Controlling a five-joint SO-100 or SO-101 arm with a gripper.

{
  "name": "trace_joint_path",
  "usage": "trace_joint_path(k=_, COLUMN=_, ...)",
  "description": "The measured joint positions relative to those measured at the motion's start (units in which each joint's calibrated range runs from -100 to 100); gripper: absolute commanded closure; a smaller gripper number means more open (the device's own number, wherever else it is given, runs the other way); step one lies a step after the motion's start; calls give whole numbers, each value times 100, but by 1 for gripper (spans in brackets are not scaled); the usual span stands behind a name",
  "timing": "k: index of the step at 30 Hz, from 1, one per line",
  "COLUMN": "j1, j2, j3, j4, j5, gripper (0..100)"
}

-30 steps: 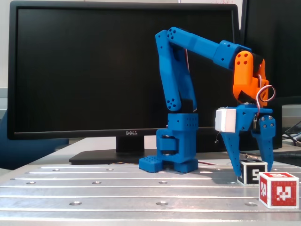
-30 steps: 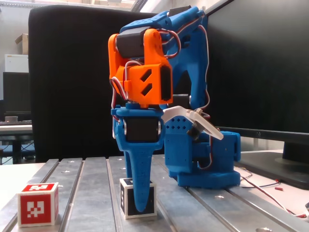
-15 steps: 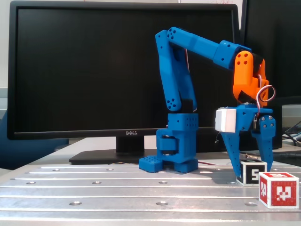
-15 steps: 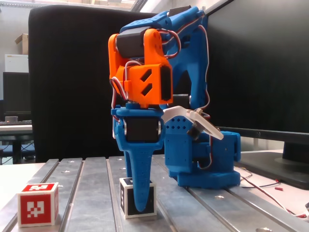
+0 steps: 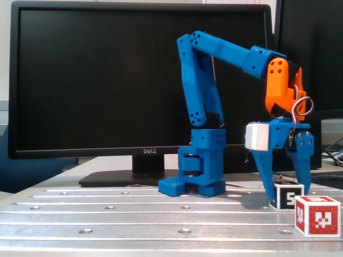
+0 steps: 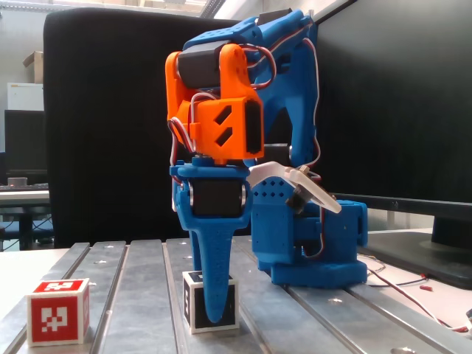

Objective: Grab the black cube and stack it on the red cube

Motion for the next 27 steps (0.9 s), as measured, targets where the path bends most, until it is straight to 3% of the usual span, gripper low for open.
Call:
trace_joint_path(k=14, j1=244, j2=0, j3=-734, j4=559, j5=5, gripper=86)
trace_joint_path(k=27, j1=867, j2=0, j3=-2210, j4=1547, j5=488, gripper=86)
